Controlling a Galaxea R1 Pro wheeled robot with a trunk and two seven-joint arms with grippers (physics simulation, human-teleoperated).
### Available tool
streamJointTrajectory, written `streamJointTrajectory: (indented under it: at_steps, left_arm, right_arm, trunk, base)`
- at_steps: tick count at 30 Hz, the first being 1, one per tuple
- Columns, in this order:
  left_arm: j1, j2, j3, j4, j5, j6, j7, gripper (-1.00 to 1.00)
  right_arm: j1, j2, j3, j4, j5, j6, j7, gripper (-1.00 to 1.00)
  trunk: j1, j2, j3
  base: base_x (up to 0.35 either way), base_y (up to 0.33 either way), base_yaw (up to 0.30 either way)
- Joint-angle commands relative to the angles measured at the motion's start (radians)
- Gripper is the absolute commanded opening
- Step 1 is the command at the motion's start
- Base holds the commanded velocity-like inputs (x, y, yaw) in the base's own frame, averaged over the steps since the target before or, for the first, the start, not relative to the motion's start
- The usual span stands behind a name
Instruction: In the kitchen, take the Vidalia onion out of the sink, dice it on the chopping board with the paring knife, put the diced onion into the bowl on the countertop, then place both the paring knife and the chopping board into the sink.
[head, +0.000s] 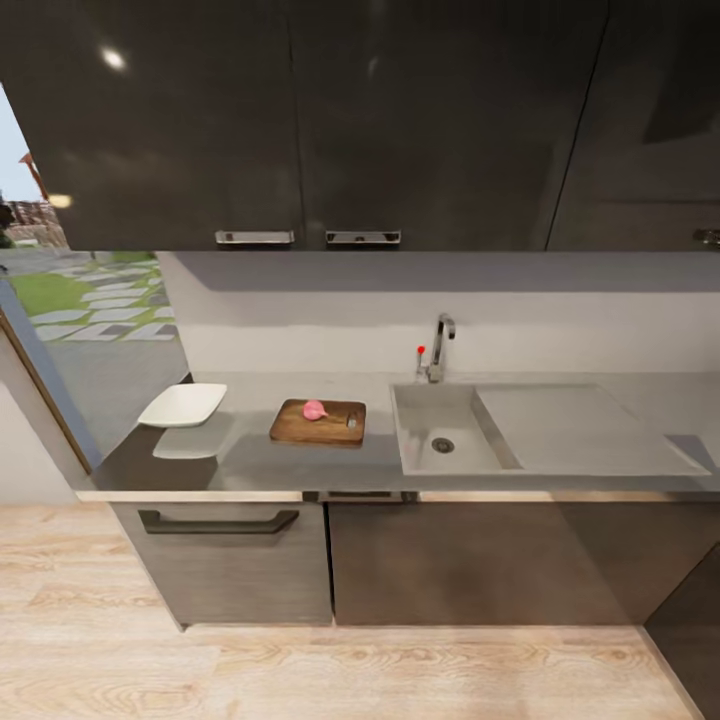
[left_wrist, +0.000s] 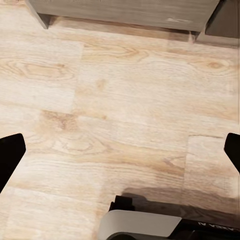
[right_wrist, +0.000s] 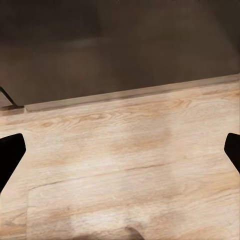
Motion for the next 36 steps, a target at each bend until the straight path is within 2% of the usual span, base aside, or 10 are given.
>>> streamJointTrajectory:
  at_steps: [1,16,36]
  left_arm:
    - [-0.001,0.000,-0.009,-0.001,0.005,-0.002,0.007,1.00]
    - [-0.001,-0.003,-0.009,0.006,0.005,-0.002,0.007,1.00]
    - [-0.001,-0.003,-0.009,0.006,0.005,-0.002,0.007,1.00]
  right_arm:
    - [0.000,-0.001,0.002,-0.001,-0.005,-0.001,-0.002,1.00]
    - [0.000,0.001,0.002,-0.001,-0.006,-0.001,-0.004,1.00]
    - [0.000,0.001,0.002,-0.001,-0.006,-0.003,-0.003,1.00]
  trunk:
    - [0.001,-0.002,0.000]
    - [0.001,-0.002,0.007]
    - [0.001,-0.002,0.027]
  base:
    - [0.000,0.000,0.000]
    - [0.000,0.000,-0.009]
    - [0.000,0.000,-0.189]
